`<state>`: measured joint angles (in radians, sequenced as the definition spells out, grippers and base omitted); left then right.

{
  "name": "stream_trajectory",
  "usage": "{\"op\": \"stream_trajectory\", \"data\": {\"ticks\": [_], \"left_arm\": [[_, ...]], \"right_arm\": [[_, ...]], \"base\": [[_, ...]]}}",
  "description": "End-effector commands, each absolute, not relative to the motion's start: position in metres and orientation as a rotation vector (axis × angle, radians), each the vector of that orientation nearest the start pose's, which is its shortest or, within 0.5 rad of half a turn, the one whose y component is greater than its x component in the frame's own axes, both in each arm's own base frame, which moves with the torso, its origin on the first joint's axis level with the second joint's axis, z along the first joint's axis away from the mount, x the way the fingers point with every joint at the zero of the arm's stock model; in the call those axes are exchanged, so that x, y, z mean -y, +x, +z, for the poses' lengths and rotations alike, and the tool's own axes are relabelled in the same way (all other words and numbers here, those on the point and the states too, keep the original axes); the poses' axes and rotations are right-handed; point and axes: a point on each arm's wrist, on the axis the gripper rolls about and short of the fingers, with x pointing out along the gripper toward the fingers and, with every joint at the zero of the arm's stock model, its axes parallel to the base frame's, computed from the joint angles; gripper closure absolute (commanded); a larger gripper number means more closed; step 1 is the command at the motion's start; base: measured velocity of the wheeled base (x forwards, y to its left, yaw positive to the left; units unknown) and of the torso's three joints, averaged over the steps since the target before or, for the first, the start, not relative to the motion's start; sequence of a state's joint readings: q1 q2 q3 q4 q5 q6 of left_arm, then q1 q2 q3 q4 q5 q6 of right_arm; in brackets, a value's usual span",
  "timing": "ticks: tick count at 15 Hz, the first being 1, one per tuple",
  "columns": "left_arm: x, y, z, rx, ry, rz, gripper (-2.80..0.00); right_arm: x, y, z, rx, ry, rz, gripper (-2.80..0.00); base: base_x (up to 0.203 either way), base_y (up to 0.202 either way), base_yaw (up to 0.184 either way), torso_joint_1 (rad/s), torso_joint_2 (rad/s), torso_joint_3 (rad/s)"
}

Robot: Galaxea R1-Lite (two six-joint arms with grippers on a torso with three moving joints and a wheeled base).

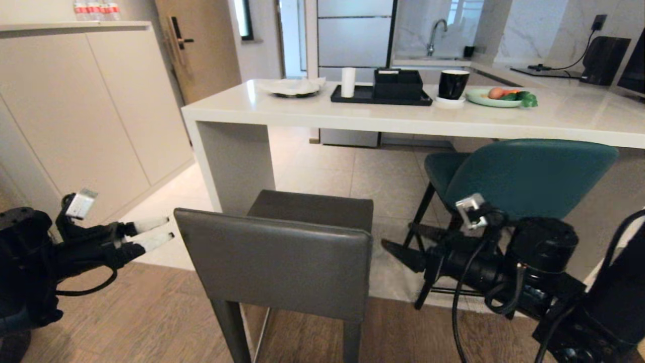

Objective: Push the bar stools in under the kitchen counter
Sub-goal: Pull the blue chair out from under the dining table

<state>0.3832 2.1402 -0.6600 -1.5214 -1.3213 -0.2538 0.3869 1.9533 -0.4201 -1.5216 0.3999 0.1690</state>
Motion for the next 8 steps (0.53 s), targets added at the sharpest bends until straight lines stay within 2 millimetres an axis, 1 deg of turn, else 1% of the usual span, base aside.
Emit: {"op": "stream_trajectory", "data": {"ticks": [1, 2, 4, 5, 6, 8], "left_arm": [[-0.089, 0.311, 0.117, -0.016, -0.172, -0.765, -2.8], [-0.07, 0.312, 0.124, 0.013, -0.177, -0.68, -2.8], [-0.034, 0.312, 0.137, 0.073, -0.182, -0.553, -2.8], [-0.022, 0.31, 0.146, 0.105, -0.17, -0.478, -2.8], [-0.014, 0.308, 0.155, 0.119, -0.162, -0.387, -2.8], [-0.01, 0.302, 0.18, 0.178, -0.154, -0.254, -2.8]], "right_arm": [[-0.095, 0.255, 0.15, 0.077, 0.163, 0.67, -2.8], [-0.085, 0.249, 0.162, 0.106, 0.169, 0.591, -2.8], [-0.065, 0.239, 0.18, 0.128, 0.168, 0.43, -2.8], [-0.055, 0.233, 0.187, 0.126, 0.143, 0.353, -2.8], [-0.046, 0.225, 0.196, 0.13, 0.12, 0.289, -2.8], [-0.032, 0.211, 0.216, 0.17, 0.096, 0.192, -2.8]], "base": [[0.0, 0.0, 0.0, 0.0, 0.0, 0.0], [0.0, 0.0, 0.0, 0.0, 0.0, 0.0], [0.0, 0.0, 0.0, 0.0, 0.0, 0.0], [0.0, 0.0, 0.0, 0.0, 0.0, 0.0], [0.0, 0.0, 0.0, 0.0, 0.0, 0.0], [0.0, 0.0, 0.0, 0.0, 0.0, 0.0]]}}
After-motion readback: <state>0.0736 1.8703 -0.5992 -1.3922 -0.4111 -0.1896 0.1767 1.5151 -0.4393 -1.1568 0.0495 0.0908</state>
